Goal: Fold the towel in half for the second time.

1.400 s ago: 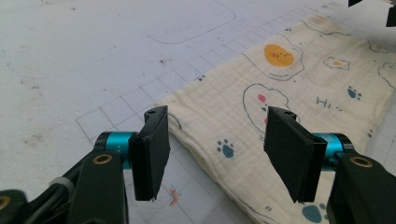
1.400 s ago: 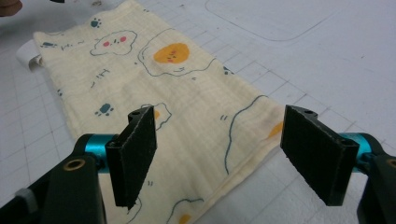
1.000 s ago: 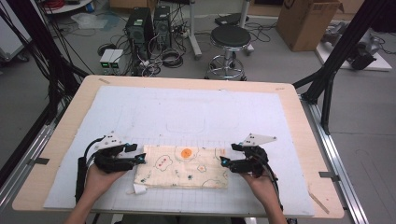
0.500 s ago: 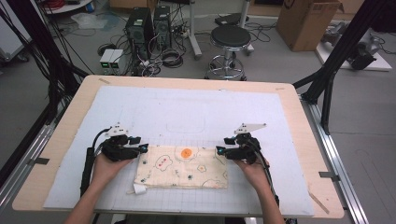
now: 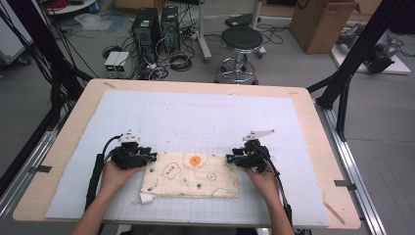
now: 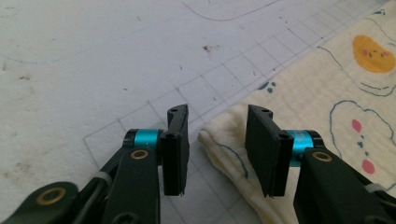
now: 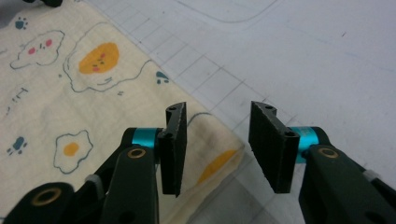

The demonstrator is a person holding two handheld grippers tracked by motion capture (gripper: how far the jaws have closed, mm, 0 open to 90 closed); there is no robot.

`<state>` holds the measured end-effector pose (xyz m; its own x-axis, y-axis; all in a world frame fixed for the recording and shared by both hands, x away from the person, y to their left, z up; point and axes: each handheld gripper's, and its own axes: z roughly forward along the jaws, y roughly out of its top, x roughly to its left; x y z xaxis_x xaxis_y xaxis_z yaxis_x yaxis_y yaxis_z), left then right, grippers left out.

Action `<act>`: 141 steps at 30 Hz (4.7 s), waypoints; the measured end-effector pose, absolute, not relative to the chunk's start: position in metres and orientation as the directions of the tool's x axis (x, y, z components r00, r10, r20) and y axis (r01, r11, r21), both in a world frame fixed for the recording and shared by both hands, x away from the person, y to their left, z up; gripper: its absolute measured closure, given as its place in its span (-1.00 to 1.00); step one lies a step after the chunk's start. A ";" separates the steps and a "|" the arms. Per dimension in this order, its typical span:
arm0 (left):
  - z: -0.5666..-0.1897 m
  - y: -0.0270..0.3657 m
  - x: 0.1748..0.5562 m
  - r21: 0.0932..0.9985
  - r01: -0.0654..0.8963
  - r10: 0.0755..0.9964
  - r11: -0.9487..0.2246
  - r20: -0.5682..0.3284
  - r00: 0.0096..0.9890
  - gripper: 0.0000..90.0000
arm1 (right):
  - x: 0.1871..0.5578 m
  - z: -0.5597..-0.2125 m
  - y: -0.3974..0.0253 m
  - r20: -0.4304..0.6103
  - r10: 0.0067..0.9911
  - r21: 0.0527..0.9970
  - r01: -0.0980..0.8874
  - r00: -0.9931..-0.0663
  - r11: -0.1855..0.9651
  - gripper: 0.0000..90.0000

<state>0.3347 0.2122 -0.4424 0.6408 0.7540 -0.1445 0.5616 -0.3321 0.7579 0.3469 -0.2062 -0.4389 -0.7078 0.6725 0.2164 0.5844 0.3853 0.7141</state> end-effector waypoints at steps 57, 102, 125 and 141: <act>-0.422 0.215 0.405 0.799 0.579 0.837 -0.161 -0.200 0.509 0.87 | 0.425 -0.422 -0.208 0.328 0.710 0.688 0.673 -0.624 0.273 0.88; -0.419 0.226 0.361 0.850 0.494 0.781 -0.180 -0.182 0.598 0.87 | 0.386 -0.412 -0.219 0.381 0.622 0.754 0.619 -0.684 0.220 0.89; -0.429 0.227 0.331 0.826 0.490 0.729 -0.278 -0.150 0.668 0.85 | 0.357 -0.422 -0.216 0.344 0.588 0.753 0.589 -0.732 0.293 0.88; -0.436 0.229 0.316 0.814 0.487 0.710 -0.316 -0.137 0.690 0.83 | 0.343 -0.432 -0.215 0.323 0.580 0.735 0.585 -0.747 0.344 0.83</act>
